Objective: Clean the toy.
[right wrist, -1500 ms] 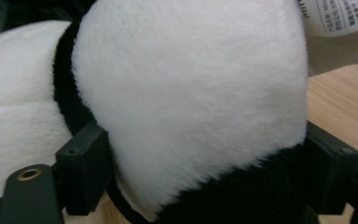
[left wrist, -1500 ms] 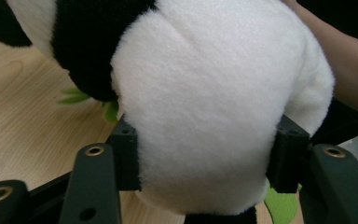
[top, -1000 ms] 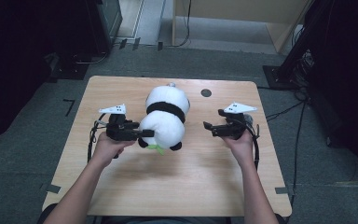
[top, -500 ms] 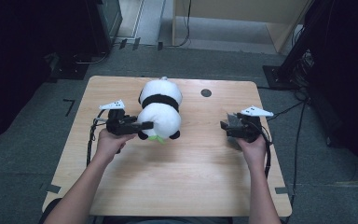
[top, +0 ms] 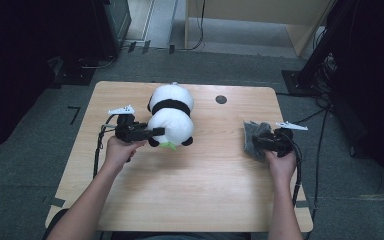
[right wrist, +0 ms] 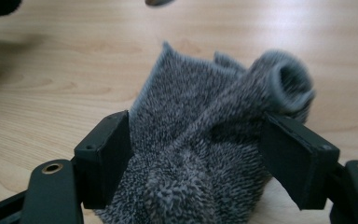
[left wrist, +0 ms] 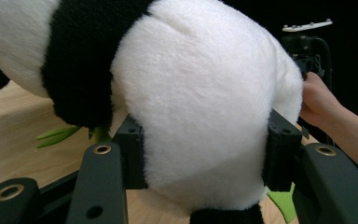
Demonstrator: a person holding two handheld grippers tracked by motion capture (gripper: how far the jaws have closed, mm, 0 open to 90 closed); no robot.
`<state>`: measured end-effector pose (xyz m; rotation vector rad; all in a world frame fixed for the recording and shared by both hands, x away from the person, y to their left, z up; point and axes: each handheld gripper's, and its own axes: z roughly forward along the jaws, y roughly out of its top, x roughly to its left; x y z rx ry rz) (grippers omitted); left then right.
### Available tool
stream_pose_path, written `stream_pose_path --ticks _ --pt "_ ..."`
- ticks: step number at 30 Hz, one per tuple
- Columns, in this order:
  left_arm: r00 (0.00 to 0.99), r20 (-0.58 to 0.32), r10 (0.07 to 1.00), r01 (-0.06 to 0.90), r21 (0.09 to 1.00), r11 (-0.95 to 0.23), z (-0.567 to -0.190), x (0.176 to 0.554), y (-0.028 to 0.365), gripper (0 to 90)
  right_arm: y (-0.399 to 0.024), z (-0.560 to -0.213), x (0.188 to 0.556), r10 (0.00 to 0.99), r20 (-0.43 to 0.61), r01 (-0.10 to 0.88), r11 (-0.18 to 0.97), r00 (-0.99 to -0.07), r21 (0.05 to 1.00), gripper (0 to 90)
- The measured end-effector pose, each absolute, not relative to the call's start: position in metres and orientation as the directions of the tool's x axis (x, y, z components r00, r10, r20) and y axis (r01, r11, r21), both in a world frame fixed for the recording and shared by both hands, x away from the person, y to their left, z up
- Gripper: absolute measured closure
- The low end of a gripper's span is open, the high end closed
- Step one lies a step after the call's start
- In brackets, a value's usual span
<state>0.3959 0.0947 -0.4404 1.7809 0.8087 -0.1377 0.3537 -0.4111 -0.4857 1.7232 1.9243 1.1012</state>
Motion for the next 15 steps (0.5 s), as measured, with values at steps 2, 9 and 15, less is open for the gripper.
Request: stream_pose_path --ticks 2,9,15 --pt "0.761 -0.47 0.447 0.581 0.8 -0.148 -0.44 0.395 0.094 46.3 -0.408 -0.492 0.358 0.956 0.215 0.714 -0.009 -0.199 0.701 26.3" --pt "0.768 -0.467 0.439 0.578 0.8 -0.161 -0.441 0.394 0.091 45.8 -0.399 -0.504 0.364 0.974 0.126 0.725 0.052 -0.189 0.687 30.4" --pt "0.767 -0.464 0.443 0.579 0.798 -0.168 -0.442 0.394 0.089 45.6 -0.39 -0.51 0.362 0.98 0.003 0.711 0.141 -0.197 0.689 34.6"
